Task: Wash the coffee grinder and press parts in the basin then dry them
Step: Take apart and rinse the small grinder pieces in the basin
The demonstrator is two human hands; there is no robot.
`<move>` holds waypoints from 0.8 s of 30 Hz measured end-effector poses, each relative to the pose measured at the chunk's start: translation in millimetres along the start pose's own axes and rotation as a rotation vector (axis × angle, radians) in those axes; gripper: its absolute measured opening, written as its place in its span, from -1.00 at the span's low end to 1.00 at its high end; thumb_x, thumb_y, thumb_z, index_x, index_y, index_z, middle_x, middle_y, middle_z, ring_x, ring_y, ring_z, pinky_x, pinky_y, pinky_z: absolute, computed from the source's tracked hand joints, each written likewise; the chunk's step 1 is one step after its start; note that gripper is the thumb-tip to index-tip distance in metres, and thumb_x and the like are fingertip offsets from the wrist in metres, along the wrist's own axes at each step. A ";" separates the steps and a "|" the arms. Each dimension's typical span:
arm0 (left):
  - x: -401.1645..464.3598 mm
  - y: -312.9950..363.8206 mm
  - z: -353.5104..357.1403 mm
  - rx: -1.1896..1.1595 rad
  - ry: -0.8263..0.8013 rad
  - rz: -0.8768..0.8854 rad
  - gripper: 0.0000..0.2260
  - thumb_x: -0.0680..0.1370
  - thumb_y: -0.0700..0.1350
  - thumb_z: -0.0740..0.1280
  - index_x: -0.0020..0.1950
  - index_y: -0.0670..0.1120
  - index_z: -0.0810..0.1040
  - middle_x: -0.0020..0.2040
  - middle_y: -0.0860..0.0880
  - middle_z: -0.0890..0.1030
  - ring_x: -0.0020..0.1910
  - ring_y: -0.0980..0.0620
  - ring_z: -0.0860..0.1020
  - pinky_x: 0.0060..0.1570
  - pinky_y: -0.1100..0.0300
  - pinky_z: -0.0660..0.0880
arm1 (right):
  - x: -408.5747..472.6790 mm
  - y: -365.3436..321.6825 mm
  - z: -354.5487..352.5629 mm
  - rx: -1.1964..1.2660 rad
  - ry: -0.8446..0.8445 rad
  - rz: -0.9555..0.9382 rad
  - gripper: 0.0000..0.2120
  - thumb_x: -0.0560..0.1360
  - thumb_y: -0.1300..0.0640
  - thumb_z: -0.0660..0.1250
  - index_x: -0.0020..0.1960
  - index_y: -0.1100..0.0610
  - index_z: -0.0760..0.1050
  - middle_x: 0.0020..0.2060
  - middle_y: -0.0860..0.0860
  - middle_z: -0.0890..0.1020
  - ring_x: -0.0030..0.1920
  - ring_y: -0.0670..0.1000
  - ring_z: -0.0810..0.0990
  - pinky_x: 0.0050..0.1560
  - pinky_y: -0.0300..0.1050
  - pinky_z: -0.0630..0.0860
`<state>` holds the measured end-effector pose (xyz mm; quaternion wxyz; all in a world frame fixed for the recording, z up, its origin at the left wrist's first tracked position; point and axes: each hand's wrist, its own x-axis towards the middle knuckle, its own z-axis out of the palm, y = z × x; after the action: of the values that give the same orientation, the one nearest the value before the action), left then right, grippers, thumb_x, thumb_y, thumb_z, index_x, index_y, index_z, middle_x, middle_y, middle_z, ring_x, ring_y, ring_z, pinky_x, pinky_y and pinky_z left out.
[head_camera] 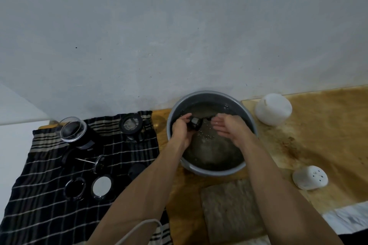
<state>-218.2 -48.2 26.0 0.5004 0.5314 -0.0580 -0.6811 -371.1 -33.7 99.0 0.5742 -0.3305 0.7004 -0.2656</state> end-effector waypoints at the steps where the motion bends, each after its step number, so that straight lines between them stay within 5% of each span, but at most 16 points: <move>1: 0.3 0.5 0.0 -0.025 0.001 -0.016 -0.72 0.64 -0.30 0.16 0.21 -0.15 0.61 0.26 -0.23 0.60 0.27 -0.23 0.54 0.22 -0.13 0.55 | 1.2 5.3 -3.0 -0.036 0.042 0.031 -0.75 0.66 0.08 0.22 0.17 0.13 0.62 0.08 0.03 0.70 0.13 0.03 0.64 0.28 0.04 0.53; 8: 4.5 -3.6 -1.5 0.107 0.047 -0.016 -0.71 0.59 -0.25 0.43 0.30 -0.20 0.52 0.16 -0.15 0.60 0.08 -0.10 0.59 0.03 0.00 0.64 | 0.9 32.5 -7.0 0.201 0.189 0.300 -0.82 0.60 0.23 0.24 0.18 0.22 0.49 -0.01 0.13 0.58 -0.01 0.09 0.56 0.28 0.08 0.52; 12: 7.1 -8.3 -2.8 0.214 0.112 -0.092 -0.73 0.60 -0.07 0.45 0.20 -0.18 0.52 0.03 -0.12 0.60 -0.09 -0.09 0.63 0.03 0.00 0.68 | 0.3 23.7 2.8 0.589 -0.039 0.250 -0.73 0.60 0.37 0.16 0.24 0.36 0.52 0.14 0.30 0.65 0.19 0.21 0.64 0.29 0.09 0.56; 16: 6.4 -7.6 -4.2 0.233 0.092 -0.127 -0.77 0.64 -0.03 0.39 0.20 -0.16 0.56 0.03 -0.15 0.65 -0.08 -0.09 0.67 0.07 0.02 0.68 | -1.5 -1.3 7.0 0.390 -0.103 0.081 -0.69 0.56 0.39 0.16 0.22 0.27 0.57 0.12 0.19 0.70 0.16 0.14 0.68 0.30 0.07 0.57; 20: 2.3 -3.5 -1.9 0.148 0.096 -0.107 -0.79 0.67 -0.13 0.32 0.29 -0.16 0.52 0.10 -0.17 0.60 0.00 -0.13 0.62 -0.19 0.10 0.66 | 2.4 3.2 -0.6 0.066 0.089 0.074 -0.73 0.59 0.27 0.17 0.17 0.16 0.59 0.11 0.11 0.69 0.08 0.06 0.66 0.18 0.01 0.59; 24: 1.2 0.3 -1.3 0.082 0.067 -0.108 -0.81 0.70 -0.21 0.23 0.30 -0.17 0.49 0.08 -0.19 0.59 0.04 -0.17 0.61 -0.19 0.07 0.64 | 0.3 18.9 -3.8 0.092 0.264 0.191 -0.77 0.56 0.25 0.20 0.21 0.20 0.47 0.02 0.13 0.57 -0.06 0.07 0.51 0.13 0.02 0.50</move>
<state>-216.9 -48.6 24.8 0.4423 0.5762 -0.0405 -0.6861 -377.9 -21.8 85.4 0.5143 -0.1979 0.7852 -0.2826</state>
